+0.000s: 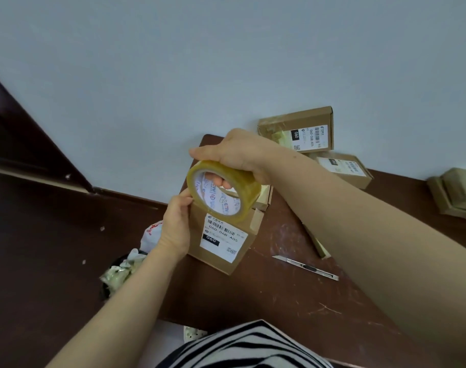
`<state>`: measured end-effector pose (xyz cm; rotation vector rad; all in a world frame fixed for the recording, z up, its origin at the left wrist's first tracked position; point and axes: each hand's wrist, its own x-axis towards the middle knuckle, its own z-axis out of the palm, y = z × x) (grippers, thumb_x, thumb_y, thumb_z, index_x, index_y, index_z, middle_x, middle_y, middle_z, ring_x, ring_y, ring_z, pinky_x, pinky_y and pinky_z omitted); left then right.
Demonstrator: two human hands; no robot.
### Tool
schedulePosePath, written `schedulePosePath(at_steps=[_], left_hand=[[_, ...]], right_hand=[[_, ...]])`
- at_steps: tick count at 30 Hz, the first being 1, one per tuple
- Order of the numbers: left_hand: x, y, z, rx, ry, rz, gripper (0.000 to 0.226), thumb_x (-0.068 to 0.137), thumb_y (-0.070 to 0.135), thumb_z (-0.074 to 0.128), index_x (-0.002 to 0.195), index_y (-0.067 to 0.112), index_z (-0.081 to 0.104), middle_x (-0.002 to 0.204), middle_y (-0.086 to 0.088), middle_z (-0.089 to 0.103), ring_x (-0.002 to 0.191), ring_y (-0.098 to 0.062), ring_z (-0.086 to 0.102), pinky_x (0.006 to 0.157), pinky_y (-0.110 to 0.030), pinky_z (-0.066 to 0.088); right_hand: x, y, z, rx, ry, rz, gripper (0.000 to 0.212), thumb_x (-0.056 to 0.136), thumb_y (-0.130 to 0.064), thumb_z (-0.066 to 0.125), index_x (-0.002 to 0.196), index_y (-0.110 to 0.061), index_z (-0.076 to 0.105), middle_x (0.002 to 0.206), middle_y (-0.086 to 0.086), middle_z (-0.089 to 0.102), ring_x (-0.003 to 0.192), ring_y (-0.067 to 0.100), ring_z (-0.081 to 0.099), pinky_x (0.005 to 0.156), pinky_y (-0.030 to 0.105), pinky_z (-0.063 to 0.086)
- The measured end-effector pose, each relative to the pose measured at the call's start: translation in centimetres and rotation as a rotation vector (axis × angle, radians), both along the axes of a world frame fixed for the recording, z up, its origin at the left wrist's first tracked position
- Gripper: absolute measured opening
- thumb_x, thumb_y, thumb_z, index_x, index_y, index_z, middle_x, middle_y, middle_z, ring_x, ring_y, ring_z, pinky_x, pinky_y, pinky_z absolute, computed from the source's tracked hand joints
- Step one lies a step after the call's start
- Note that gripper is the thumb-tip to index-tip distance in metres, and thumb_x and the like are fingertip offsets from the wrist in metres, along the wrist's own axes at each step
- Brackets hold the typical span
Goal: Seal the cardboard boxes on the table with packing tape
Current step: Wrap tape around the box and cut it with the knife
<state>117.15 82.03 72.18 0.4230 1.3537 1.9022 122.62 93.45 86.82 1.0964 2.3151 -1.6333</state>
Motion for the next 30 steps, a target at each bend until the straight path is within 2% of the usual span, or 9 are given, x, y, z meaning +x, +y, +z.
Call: schedulePosePath(at_steps=[5, 7, 9, 12, 15, 17, 22, 26, 30], left_hand=[[-1.3, -0.8, -0.2, 0.069, -0.204, -0.061, 0.054, 0.092, 0.022, 0.019, 0.086, 0.013, 0.071, 0.086, -0.005, 0.066, 0.085, -0.013, 0.060, 0.082, -0.026, 0.047], [-0.7, 0.0, -0.2, -0.050, -0.121, 0.094, 0.056, 0.096, 0.022, 0.029, 0.059, 0.025, 0.072, 0.065, 0.006, 0.066, 0.063, -0.003, 0.062, 0.065, -0.021, 0.049], [-0.1, 1.1, -0.1, -0.171, 0.022, 0.208, 0.056, 0.098, 0.024, 0.037, 0.050, 0.030, 0.065, 0.054, 0.012, 0.062, 0.053, 0.001, 0.058, 0.054, -0.020, 0.046], [-0.5, 2.0, -0.8, -0.229, 0.115, 0.303, 0.051, 0.098, 0.019, 0.039, 0.049, 0.028, 0.052, 0.054, 0.008, 0.054, 0.056, -0.010, 0.049, 0.058, -0.029, 0.040], [-0.8, 2.3, -1.4, -0.181, 0.069, 0.352, 0.055, 0.098, 0.017, 0.040, 0.044, 0.024, 0.049, 0.048, 0.007, 0.050, 0.048, -0.008, 0.047, 0.052, -0.022, 0.040], [-0.6, 2.5, -1.3, -0.160, 0.101, 0.387, 0.058, 0.100, 0.023, 0.038, 0.045, 0.021, 0.057, 0.048, 0.008, 0.055, 0.049, -0.005, 0.052, 0.052, -0.018, 0.044], [-0.5, 2.8, -1.8, -0.149, 0.133, 0.384, 0.055, 0.102, 0.028, 0.034, 0.060, 0.016, 0.068, 0.057, 0.006, 0.065, 0.056, -0.005, 0.060, 0.055, -0.015, 0.048], [-0.2, 3.1, -1.9, -0.149, 0.166, 0.342, 0.055, 0.099, 0.030, 0.033, 0.062, 0.011, 0.068, 0.060, 0.002, 0.066, 0.060, -0.009, 0.060, 0.059, -0.020, 0.051], [0.1, 2.9, -1.9, -0.125, 0.204, 0.337, 0.054, 0.099, 0.027, 0.032, 0.062, 0.011, 0.068, 0.057, 0.006, 0.064, 0.057, -0.003, 0.059, 0.056, -0.015, 0.048]], right_hand=[[-1.0, -0.4, -0.4, -0.004, -0.025, 0.002, 0.047, 0.086, -0.043, 0.067, 0.089, 0.004, 0.065, 0.045, 0.006, 0.060, 0.034, 0.014, 0.053, 0.044, 0.021, 0.048], [-1.1, -0.5, -0.5, -0.020, -0.021, -0.006, 0.048, 0.084, -0.046, 0.068, 0.087, 0.003, 0.065, 0.047, 0.006, 0.060, 0.036, 0.014, 0.054, 0.045, 0.022, 0.049], [-0.9, -0.5, -0.4, -0.071, -0.007, 0.005, 0.047, 0.084, -0.046, 0.069, 0.079, 0.002, 0.066, 0.049, 0.008, 0.062, 0.038, 0.014, 0.056, 0.045, 0.021, 0.049], [0.0, -0.5, -0.1, -0.296, 0.022, 0.040, 0.038, 0.088, -0.035, 0.064, 0.081, 0.002, 0.066, 0.059, 0.012, 0.067, 0.045, 0.017, 0.061, 0.050, 0.025, 0.053], [2.0, -0.3, 0.4, -0.418, 0.051, 0.064, 0.026, 0.090, -0.021, 0.060, 0.082, 0.003, 0.065, 0.063, 0.013, 0.068, 0.050, 0.019, 0.063, 0.055, 0.026, 0.055], [4.1, 0.3, 1.2, -0.365, 0.071, 0.047, 0.024, 0.088, -0.020, 0.063, 0.074, -0.001, 0.067, 0.063, 0.010, 0.068, 0.052, 0.018, 0.063, 0.058, 0.027, 0.054], [9.7, 1.2, 3.2, -0.101, -0.011, 0.099, 0.039, 0.083, -0.041, 0.065, 0.058, -0.012, 0.071, 0.061, 0.009, 0.069, 0.050, 0.016, 0.063, 0.067, 0.033, 0.056], [12.5, 0.7, 2.0, -0.101, -0.078, 0.033, 0.045, 0.086, -0.042, 0.062, 0.055, -0.011, 0.071, 0.057, 0.014, 0.067, 0.041, 0.018, 0.060, 0.053, 0.026, 0.052], [13.9, 0.3, -0.4, -0.114, -0.092, -0.038, 0.042, 0.088, -0.038, 0.062, 0.061, -0.007, 0.069, 0.057, 0.014, 0.068, 0.039, 0.017, 0.059, 0.043, 0.020, 0.048]])
